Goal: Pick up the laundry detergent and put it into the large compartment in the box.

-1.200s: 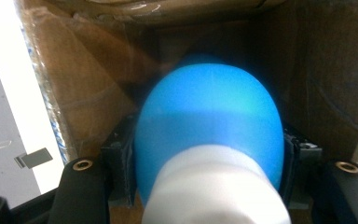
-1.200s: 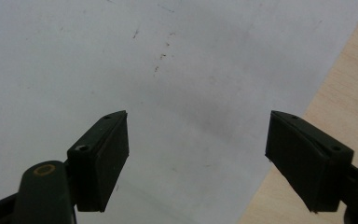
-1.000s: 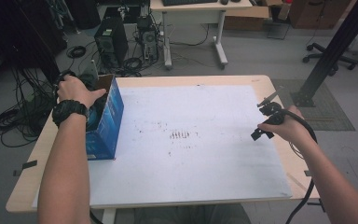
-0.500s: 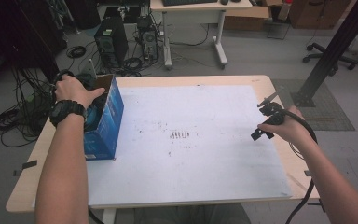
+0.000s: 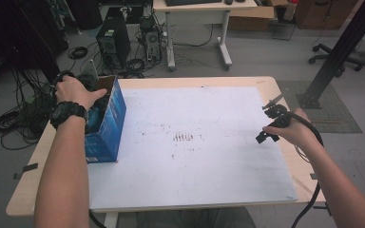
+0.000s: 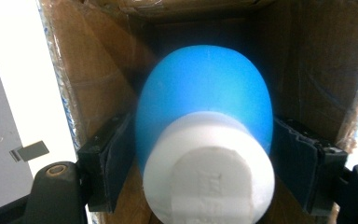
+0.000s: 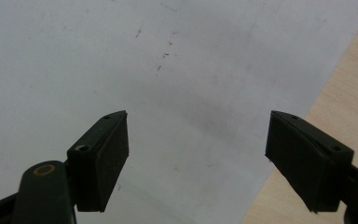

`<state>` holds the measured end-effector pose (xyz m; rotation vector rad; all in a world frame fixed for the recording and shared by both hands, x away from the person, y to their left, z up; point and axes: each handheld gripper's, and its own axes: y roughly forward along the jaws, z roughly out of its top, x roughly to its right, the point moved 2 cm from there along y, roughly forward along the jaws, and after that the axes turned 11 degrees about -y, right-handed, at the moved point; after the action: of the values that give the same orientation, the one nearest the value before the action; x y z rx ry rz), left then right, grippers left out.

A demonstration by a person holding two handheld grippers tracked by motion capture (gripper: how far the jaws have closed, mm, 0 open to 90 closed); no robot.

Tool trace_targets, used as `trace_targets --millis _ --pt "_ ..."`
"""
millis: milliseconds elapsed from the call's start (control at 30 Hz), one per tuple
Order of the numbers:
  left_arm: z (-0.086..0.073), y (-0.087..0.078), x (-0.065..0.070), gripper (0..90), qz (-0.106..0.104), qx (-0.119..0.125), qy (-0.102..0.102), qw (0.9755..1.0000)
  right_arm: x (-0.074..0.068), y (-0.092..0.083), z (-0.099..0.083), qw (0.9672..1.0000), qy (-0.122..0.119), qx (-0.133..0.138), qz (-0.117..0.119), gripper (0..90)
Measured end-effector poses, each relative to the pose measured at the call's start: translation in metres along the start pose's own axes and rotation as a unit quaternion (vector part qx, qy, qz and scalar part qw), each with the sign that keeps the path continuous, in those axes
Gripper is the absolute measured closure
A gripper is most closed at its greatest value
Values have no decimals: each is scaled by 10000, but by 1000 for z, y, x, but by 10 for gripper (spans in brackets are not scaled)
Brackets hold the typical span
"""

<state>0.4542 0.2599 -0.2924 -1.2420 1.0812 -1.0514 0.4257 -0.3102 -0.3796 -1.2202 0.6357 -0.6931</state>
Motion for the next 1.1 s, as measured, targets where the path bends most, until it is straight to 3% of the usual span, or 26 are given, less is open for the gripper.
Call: trace_targets --millis 300,1100 --pt "0 -5 2 249 122 28 12 9999 0 0 0 10000 -3 -3 3 212" --pt "-1 -23 4 232 188 119 15 9998 0 0 0 10000 4 14 13 211"
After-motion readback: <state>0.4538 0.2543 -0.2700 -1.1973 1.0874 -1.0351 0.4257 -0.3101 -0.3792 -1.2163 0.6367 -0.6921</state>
